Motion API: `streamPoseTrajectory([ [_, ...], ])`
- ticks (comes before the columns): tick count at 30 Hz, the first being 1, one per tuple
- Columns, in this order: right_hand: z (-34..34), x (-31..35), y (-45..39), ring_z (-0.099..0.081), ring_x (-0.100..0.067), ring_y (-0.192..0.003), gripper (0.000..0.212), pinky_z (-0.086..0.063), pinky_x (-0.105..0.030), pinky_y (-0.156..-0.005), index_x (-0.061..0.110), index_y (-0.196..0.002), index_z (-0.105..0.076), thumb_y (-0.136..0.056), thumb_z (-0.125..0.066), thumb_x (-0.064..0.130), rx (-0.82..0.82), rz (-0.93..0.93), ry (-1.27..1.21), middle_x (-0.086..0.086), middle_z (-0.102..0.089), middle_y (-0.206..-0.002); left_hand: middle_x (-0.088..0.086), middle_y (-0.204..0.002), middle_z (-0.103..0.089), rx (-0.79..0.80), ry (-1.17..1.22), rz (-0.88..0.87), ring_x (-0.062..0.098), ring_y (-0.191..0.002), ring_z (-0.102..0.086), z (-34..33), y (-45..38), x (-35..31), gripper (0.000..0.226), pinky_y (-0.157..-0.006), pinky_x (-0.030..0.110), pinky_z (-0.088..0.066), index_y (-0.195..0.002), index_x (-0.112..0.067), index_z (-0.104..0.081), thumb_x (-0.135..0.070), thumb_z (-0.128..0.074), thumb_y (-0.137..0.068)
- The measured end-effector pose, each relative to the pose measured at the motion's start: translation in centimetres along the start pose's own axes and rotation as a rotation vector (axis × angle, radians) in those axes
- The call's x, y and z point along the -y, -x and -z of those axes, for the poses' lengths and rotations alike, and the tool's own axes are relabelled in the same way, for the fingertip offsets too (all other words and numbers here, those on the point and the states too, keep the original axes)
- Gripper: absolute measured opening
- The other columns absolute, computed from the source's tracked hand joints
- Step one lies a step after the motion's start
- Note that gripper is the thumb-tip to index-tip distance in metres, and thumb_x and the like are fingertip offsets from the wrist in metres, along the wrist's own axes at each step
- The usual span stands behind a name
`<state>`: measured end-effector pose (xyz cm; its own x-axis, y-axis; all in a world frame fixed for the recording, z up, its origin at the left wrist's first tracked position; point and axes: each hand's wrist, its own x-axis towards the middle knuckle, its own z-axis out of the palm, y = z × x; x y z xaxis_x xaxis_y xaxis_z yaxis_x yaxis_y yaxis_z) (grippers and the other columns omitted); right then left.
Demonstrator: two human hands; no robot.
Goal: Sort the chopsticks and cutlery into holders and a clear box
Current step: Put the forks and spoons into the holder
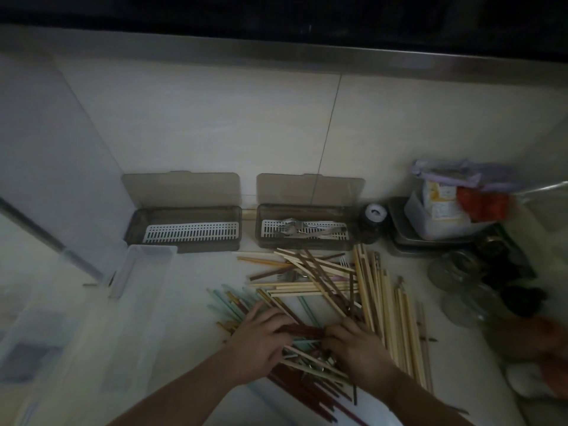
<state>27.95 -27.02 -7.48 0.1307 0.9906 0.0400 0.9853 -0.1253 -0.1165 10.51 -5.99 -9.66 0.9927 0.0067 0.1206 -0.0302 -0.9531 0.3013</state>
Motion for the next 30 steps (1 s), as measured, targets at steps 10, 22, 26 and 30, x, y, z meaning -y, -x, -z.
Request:
streamPoseTrajectory([
  [10, 0.0, -0.7, -1.9, -0.053, -0.01, -0.091, 0.017, -0.049, -0.027, -0.073, 0.037, -0.093, -0.058, -0.08, -0.05, 0.042, 0.102, 0.068, 0.018, 0.015, -0.058, -0.093, -0.016, -0.117, -0.06, -0.062, -0.057, 0.175, 0.011, -0.119, -0.05, 0.4, 1.0, 0.4, 0.012, -0.111, 0.043, -0.021, -0.084, -0.036, -0.065, -0.037, -0.056, -0.076],
  [22, 1.4, -0.5, -6.5, -0.054, -0.016, -0.079, 0.004, -0.033, -0.028, -0.076, 0.031, -0.076, -0.065, -0.073, -0.062, 0.031, 0.274, 0.053, -0.12, 0.007, -0.061, -0.071, -0.018, -0.12, -0.06, -0.066, 0.016, 0.222, 0.007, -0.119, -0.048, 0.2, 1.7, 0.6, 0.023, -0.114, 0.041, -0.02, -0.092, -0.038, -0.066, -0.034, -0.057, -0.071],
  [26, 1.7, 0.0, -7.3, -0.053, -0.008, -0.067, 0.027, -0.036, -0.027, -0.07, 0.036, -0.067, -0.06, -0.046, -0.077, 0.034, 0.243, 0.078, 0.063, 0.017, -0.058, -0.059, -0.017, -0.119, -0.059, -0.116, 0.086, 0.217, 0.007, -0.117, -0.049, 0.3, 1.6, 0.4, 0.029, -0.111, 0.036, -0.023, -0.103, -0.037, -0.064, -0.035, -0.062, -0.074],
  [30, 2.4, -0.1, -8.0, -0.055, -0.011, -0.07, 0.026, -0.027, -0.032, -0.072, 0.037, -0.071, -0.064, -0.049, -0.078, 0.034, 0.176, 0.031, 0.138, 0.016, -0.061, -0.065, -0.019, -0.113, -0.062, -0.132, 0.074, 0.249, 0.006, -0.116, -0.05, 0.9, -0.1, -1.2, 0.028, -0.109, 0.037, -0.023, -0.11, -0.035, -0.065, -0.05, -0.054, -0.089],
])
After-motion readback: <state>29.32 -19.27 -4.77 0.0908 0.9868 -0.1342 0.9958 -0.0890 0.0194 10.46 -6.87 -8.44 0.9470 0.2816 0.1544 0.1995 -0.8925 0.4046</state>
